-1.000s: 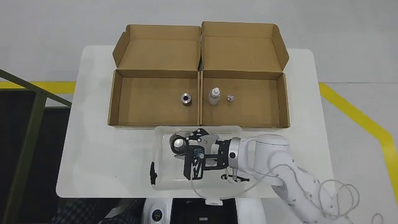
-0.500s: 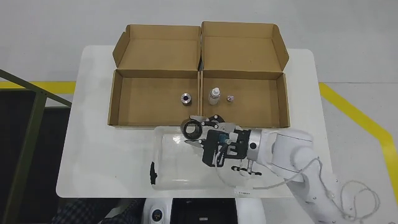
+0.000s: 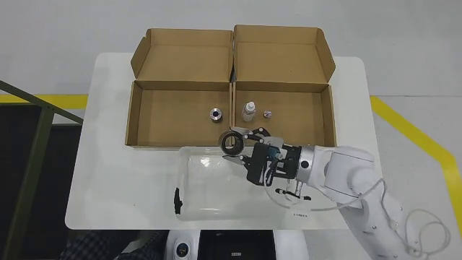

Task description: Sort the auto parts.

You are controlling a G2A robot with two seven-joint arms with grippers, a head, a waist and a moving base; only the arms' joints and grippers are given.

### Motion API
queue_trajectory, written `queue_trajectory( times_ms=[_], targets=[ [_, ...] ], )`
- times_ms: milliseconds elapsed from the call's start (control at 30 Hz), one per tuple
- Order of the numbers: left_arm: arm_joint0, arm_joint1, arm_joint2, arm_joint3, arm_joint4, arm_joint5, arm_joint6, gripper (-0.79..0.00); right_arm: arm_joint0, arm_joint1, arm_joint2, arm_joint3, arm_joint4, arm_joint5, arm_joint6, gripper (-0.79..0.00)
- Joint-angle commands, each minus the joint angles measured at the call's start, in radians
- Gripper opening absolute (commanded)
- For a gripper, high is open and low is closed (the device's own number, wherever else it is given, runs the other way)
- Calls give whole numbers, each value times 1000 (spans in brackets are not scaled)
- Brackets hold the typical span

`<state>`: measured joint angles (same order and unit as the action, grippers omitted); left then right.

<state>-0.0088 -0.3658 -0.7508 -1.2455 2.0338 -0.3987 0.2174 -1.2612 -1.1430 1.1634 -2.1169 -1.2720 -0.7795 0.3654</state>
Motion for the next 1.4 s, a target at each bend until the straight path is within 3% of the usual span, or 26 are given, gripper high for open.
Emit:
queue_trajectory(
  times_ms=[0,400,867,1367],
  targets=[
    [0,0,0,0,0,0,0,0,4,0,-4,3,0,2,0,-785],
    [0,0,0,0,0,0,0,0,91,-12,-103,70,-17,42,32,-785],
    [0,0,0,0,0,0,0,0,272,-54,-244,237,0,142,104,-785],
    [0,0,0,0,0,0,0,0,382,-96,-354,397,2,209,168,-785]
  ],
)
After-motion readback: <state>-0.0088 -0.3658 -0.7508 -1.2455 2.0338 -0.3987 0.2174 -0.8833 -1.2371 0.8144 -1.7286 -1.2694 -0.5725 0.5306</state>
